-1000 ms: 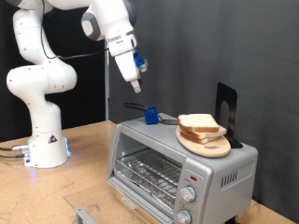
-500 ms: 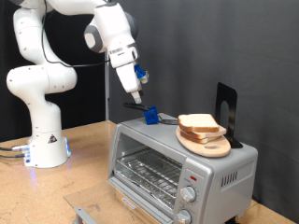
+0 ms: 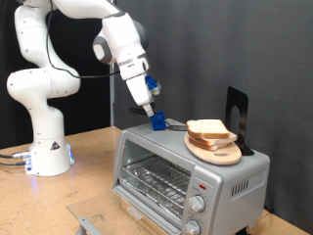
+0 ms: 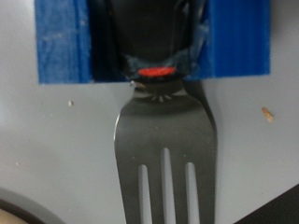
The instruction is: Make a piece of toast with the oven
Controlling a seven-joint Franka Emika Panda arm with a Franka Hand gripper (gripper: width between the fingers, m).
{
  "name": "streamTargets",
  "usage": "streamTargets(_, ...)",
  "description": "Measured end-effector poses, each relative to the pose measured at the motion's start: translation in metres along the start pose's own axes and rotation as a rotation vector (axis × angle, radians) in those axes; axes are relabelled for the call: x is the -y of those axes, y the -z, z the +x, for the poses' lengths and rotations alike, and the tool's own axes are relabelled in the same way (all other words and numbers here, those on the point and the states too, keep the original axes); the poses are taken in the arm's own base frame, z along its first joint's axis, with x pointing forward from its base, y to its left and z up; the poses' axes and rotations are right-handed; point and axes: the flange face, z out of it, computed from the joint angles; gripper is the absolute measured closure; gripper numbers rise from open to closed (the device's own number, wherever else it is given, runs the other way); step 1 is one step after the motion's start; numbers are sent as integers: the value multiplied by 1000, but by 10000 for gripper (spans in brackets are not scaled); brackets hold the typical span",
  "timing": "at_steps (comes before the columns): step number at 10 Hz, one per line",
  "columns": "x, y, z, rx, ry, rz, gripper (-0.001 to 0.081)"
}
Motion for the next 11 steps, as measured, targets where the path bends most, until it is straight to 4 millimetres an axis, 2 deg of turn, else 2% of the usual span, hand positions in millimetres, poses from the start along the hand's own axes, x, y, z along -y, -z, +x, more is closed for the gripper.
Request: streamTargets(11, 11, -35, -4, 29, 9, 34, 2)
